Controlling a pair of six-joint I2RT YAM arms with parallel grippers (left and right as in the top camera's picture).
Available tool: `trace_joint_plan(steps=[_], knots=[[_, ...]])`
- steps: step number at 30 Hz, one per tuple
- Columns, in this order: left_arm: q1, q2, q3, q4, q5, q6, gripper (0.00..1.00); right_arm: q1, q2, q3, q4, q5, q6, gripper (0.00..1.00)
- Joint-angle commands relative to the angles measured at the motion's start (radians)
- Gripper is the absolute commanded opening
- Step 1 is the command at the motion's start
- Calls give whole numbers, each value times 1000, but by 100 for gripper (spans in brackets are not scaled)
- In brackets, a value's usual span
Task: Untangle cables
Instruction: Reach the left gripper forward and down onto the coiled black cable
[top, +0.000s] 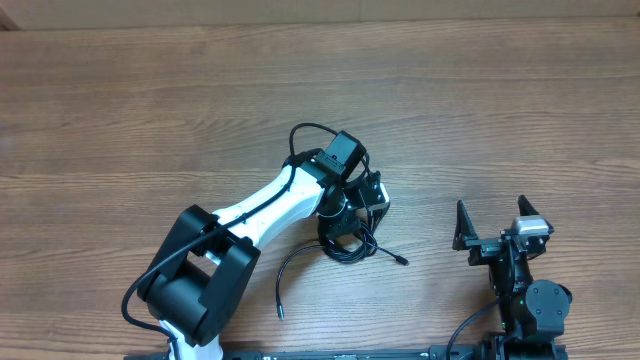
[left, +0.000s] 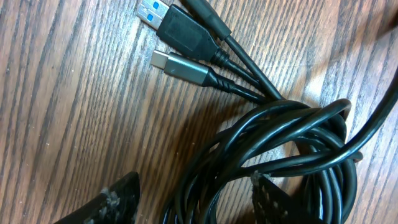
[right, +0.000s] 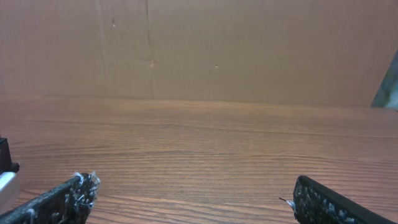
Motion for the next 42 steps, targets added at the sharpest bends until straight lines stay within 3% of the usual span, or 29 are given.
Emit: trace_joint_plan(steps=[1,17,21,26,35,42], knots=[[-2,10,11,6,2,8,60,5,-9,-11,3,6,4,100],[-1,10,2,6,-3,18,59,5,-9,-11,3,5,4,100],[5,10,-2,8,2,20,50,5,-9,-11,3,5,4,100],[5,10,-2,6,2,20,61,5,-9,-11,3,6,4,100],[5,16,-2,15,1,61,61,5,-9,-11,3,6,4,100],[5,55,-2,18,1,64,53,5,-9,-11,3,5,4,100]])
